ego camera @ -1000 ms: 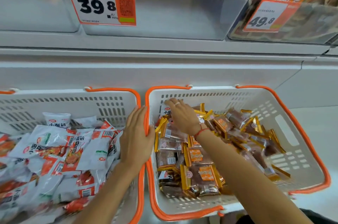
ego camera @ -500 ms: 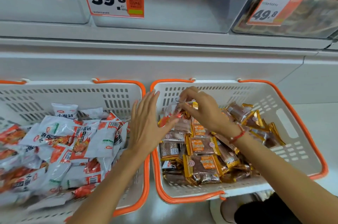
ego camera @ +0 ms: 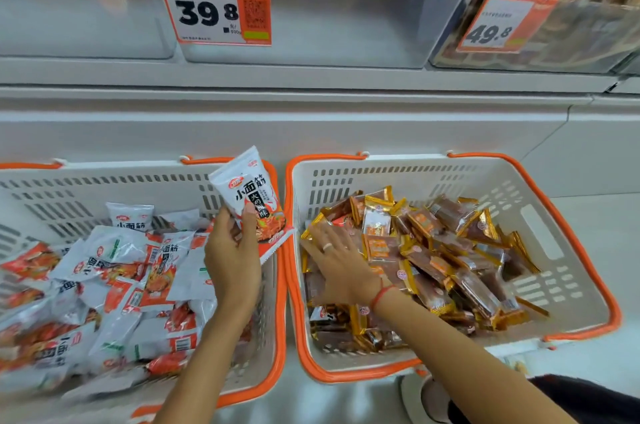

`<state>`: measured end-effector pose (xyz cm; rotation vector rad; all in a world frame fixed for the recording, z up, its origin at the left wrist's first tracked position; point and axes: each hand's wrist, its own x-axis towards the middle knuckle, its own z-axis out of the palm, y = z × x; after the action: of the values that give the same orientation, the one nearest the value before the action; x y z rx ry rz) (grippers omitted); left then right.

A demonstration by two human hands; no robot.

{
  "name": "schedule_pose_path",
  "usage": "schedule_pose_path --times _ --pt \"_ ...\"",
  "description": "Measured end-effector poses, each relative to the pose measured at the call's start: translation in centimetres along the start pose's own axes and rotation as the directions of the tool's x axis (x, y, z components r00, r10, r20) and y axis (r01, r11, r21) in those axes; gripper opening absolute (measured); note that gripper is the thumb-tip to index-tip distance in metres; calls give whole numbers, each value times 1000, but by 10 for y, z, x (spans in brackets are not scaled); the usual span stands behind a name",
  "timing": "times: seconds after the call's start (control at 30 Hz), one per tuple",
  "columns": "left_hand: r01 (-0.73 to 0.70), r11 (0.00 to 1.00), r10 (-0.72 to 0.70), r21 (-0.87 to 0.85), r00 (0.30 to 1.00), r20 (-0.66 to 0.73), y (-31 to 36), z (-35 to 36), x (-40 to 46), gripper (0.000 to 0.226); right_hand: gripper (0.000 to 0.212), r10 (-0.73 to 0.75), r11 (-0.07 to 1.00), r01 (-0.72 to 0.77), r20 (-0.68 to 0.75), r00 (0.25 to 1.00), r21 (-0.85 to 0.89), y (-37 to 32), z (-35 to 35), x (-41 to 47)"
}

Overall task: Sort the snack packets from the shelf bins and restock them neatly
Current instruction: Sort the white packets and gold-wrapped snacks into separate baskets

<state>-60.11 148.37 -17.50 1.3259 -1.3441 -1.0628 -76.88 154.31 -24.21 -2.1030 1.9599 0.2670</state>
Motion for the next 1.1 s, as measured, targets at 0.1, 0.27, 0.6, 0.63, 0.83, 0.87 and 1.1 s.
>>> schedule_pose_path --times 0.1,0.27,0.6,0.63,0.83,0.87,1.1 --pt "21 1000 -20 -22 1000 7 -8 -2 4 28 114 67 991 -62 33 997 -122 5 33 14" --pt "-1 1000 3 -27 997 80 2 -1 11 21 57 150 978 -161 -86 985 -134 50 1 5" --pt "61 995 -55 -83 996 70 9 -8 22 15 50 440 892 -419 114 891 -168 124 -41 -48" --pt "65 993 -58 -95 995 76 9 -8 21 18 50 405 910 -388 111 907 -148 116 -43 -42" --pt "237 946 -208 -223 967 145 8 -17 30 22 30 67 979 -59 -36 997 195 56 -35 18" --pt "278 931 -240 -235 954 180 7 -20 33 23 29 38 981 -33 -18 999 191 49 -26 30" --pt "361 912 -314 -193 920 235 4 -31 49 14 53 65 965 -33 116 991 -261 33 9 61"
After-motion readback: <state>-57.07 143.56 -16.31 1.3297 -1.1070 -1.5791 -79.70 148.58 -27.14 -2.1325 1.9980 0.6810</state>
